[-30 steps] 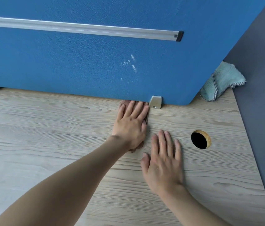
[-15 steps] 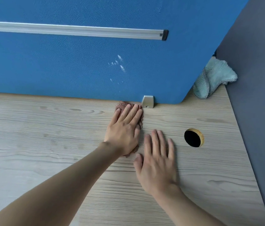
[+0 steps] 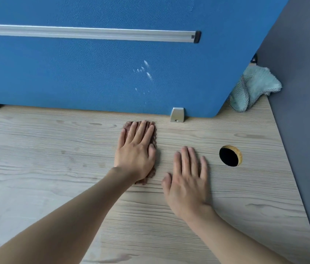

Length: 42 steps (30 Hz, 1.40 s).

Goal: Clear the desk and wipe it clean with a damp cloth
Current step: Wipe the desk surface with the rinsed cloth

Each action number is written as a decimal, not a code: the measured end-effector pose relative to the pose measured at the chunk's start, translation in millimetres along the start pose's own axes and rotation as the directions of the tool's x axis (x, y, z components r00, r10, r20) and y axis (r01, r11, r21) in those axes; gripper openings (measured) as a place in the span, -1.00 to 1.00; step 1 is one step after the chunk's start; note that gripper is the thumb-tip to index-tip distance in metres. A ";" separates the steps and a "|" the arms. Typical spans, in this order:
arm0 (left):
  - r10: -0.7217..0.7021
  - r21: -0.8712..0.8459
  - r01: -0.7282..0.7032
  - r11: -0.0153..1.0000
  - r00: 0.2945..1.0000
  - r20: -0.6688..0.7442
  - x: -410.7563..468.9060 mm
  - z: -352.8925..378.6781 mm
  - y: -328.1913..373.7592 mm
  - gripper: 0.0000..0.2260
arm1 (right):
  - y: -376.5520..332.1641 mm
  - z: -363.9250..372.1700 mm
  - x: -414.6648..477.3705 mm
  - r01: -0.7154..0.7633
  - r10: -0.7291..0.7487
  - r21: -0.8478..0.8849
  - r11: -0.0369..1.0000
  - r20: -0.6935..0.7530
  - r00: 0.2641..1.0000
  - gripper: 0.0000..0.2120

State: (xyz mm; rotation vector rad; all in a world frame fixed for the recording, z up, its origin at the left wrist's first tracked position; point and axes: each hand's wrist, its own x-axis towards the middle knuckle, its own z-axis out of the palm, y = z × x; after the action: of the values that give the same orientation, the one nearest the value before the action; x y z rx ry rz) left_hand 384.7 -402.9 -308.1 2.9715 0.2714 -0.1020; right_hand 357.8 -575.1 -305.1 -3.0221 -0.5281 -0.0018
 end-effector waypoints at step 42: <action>0.033 0.041 -0.030 0.999 0.998 -0.061 -50.0 -0.3 -51.6 -0.43 | -36.2 6.3 -0.2 0.042 -0.041 -0.040 0.998 0.042 0.998 -0.28</action>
State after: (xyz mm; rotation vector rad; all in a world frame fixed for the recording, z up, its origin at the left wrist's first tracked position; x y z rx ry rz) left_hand 326.1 -361.4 -311.4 3.0209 0.2326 -0.0115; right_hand 345.2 -540.8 -308.7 -3.0558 -0.6013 0.0480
